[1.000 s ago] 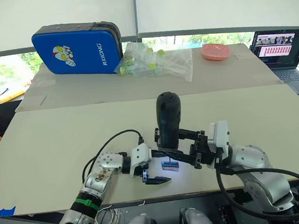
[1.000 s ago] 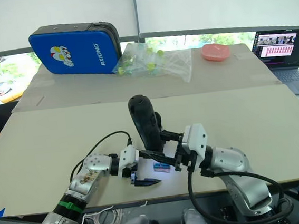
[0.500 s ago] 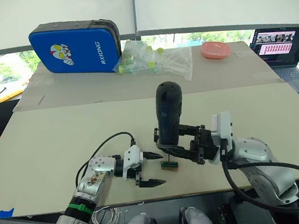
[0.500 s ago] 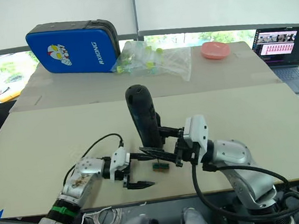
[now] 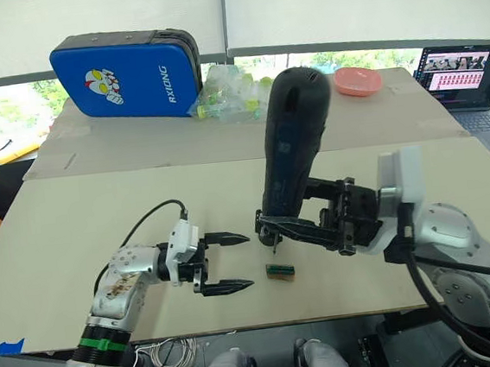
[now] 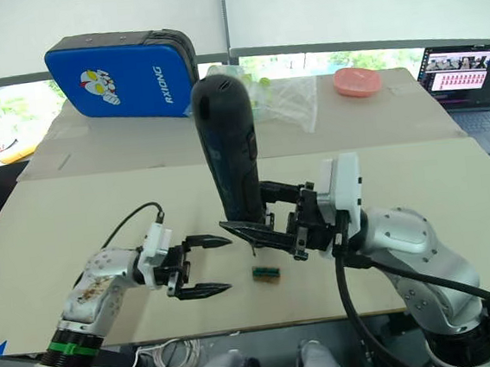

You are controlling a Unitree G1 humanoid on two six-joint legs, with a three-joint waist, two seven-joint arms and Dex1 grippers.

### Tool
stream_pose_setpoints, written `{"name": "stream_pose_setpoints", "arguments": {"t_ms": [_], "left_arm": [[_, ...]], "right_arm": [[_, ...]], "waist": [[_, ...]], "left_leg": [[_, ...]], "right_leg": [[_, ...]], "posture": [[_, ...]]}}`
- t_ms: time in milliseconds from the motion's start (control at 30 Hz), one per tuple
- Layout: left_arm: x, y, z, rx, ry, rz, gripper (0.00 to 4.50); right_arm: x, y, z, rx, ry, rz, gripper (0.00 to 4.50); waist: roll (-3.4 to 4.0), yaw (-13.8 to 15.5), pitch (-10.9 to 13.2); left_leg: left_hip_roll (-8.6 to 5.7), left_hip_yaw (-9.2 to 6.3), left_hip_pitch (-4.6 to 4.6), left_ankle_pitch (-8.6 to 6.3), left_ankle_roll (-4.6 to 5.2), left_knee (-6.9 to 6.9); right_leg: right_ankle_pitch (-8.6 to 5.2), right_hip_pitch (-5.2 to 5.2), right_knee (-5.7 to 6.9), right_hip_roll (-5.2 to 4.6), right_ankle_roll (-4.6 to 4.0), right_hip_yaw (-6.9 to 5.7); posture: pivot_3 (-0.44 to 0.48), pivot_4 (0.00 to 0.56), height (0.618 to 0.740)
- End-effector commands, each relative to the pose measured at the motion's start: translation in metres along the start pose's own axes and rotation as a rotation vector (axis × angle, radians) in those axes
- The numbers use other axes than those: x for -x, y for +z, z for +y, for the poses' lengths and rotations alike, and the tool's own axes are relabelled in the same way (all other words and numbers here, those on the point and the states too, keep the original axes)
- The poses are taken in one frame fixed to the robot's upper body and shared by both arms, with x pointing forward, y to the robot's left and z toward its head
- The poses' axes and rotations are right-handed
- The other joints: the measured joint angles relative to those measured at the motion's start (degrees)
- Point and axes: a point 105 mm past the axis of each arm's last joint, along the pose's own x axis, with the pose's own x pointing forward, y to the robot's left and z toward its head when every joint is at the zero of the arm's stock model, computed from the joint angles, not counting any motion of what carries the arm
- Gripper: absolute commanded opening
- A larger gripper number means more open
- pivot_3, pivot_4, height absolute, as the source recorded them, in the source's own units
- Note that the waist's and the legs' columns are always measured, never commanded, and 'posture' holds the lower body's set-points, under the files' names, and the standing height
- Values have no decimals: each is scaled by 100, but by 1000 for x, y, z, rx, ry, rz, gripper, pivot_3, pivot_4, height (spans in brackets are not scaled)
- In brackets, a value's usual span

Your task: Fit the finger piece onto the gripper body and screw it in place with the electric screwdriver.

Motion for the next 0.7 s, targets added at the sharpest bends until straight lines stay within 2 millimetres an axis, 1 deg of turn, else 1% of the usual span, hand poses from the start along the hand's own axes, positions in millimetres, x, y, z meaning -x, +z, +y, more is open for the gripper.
{"name": "stream_pose_setpoints", "arguments": {"t_ms": [33, 167, 233, 333, 367, 533, 600, 700], "left_arm": [[8, 22, 3, -44, 4, -36, 4446], [18, 29, 12, -43, 69, -27, 4446], [22, 28, 18, -47, 111, -16, 4446], [24, 24, 34, -69, 213, -33, 4446], [22, 20, 38, -41, 237, -22, 4446], [1, -11, 50, -12, 326, 110, 4446], [-9, -20, 50, 8, 320, 133, 4446], [-23, -28, 47, 20, 296, 140, 4446]], "right_arm": [[1, 28, 3, 56, 7, -65, 1881], [4, 39, 1, 57, -15, -82, 1881], [6, 43, 0, 57, -23, -80, 1881], [8, 47, -1, 60, -34, -68, 1881], [9, 47, -2, 61, -36, -63, 1881], [10, 50, -2, 62, -39, -54, 1881], [9, 50, -2, 64, -39, -53, 1881], [9, 52, -2, 67, -41, -51, 1881]], "waist": [[-2, 4, 1], [-5, 3, 5], [-5, 5, 5], [-7, 12, 6], [-7, 18, 6], [-14, 25, 10], [-20, 28, 13], [-23, 20, 16]], "left_leg": [[0, 0, 1, 0, 0, 0], [-1, 0, 0, 0, 1, 1], [-1, 0, 1, 0, 1, 1], [-2, 0, 1, 1, -1, 1], [-2, 0, 2, 1, -1, 1], [-4, 2, 0, 1, 1, 1], [-4, 1, -3, 0, 2, 2], [-4, 1, -9, -1, 4, 2]], "right_leg": [[0, 1, 0, 0, 0, 0], [-1, 3, 0, -1, 1, 0], [-1, 4, 0, -1, 1, 1], [0, 5, -1, 0, 1, 0], [0, 6, 0, 0, 1, -1], [1, 8, -1, -2, 0, 1], [1, 7, -2, -3, 0, 0], [1, 3, -2, -5, 0, 2]], "posture": [[0, 150, 740], [0, 150, 740], [0, 150, 740], [0, 150, 740], [0, 150, 740], [0, 150, 740], [0, 150, 740], [0, 150, 740]]}}
